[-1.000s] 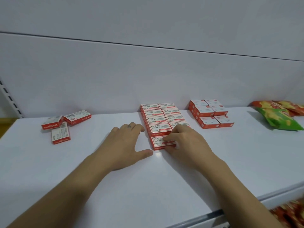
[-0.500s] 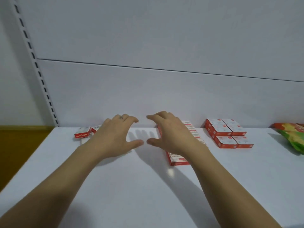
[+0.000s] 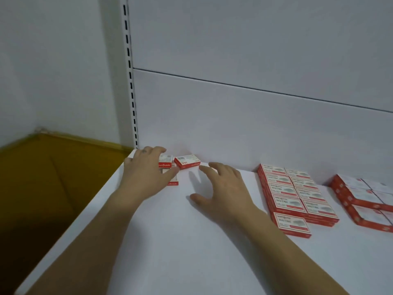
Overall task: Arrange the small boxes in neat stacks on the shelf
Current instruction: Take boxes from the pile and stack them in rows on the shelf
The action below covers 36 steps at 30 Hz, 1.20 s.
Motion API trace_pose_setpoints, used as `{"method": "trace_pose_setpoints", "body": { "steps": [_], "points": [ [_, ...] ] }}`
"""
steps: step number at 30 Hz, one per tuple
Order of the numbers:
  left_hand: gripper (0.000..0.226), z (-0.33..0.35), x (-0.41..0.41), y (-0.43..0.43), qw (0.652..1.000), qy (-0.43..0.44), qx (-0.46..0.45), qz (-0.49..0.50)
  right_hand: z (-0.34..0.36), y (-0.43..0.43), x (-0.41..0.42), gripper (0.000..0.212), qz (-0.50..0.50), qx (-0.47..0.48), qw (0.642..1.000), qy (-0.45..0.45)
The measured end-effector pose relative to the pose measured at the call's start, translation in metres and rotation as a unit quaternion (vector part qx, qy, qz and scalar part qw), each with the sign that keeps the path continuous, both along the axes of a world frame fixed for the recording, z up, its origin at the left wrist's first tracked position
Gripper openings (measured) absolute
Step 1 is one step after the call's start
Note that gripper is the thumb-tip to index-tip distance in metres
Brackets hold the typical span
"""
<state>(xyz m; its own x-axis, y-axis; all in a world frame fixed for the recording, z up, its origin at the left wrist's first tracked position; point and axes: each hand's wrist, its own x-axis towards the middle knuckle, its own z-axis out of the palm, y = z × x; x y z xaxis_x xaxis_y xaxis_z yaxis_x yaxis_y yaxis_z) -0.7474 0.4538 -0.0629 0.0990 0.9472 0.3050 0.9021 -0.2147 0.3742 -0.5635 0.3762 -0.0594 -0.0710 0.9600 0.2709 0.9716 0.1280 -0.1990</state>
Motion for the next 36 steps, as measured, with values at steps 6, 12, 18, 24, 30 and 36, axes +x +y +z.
{"method": "trace_pose_setpoints", "body": {
  "steps": [6, 12, 18, 24, 30, 36],
  "points": [
    [0.049, -0.004, 0.013, 0.017, 0.995, 0.053, -0.048, 0.069, -0.007, -0.002, 0.010, 0.072, -0.019, 0.003, 0.999, 0.033],
    [0.029, -0.002, 0.009, 0.008, 0.991, -0.119, -0.030, 0.062, -0.004, -0.006, 0.017, 0.069, -0.030, 0.004, 0.998, 0.062],
    [0.027, 0.011, 0.006, -0.014, 0.942, -0.335, 0.004, -0.016, 0.008, -0.017, 0.020, 0.066, -0.021, -0.013, 0.993, 0.119],
    [0.031, 0.015, 0.025, -0.038, 0.924, -0.348, -0.001, -0.161, 0.016, -0.019, 0.020, 0.070, -0.025, -0.004, 0.978, 0.209],
    [0.043, 0.013, 0.029, -0.038, 0.910, -0.326, -0.065, -0.249, 0.018, -0.019, 0.026, 0.075, -0.023, -0.004, 0.969, 0.247],
    [0.048, 0.012, 0.030, -0.036, 0.868, -0.377, -0.131, -0.296, 0.018, -0.018, 0.028, 0.065, 0.004, 0.015, 0.961, 0.277]
  ]
}}
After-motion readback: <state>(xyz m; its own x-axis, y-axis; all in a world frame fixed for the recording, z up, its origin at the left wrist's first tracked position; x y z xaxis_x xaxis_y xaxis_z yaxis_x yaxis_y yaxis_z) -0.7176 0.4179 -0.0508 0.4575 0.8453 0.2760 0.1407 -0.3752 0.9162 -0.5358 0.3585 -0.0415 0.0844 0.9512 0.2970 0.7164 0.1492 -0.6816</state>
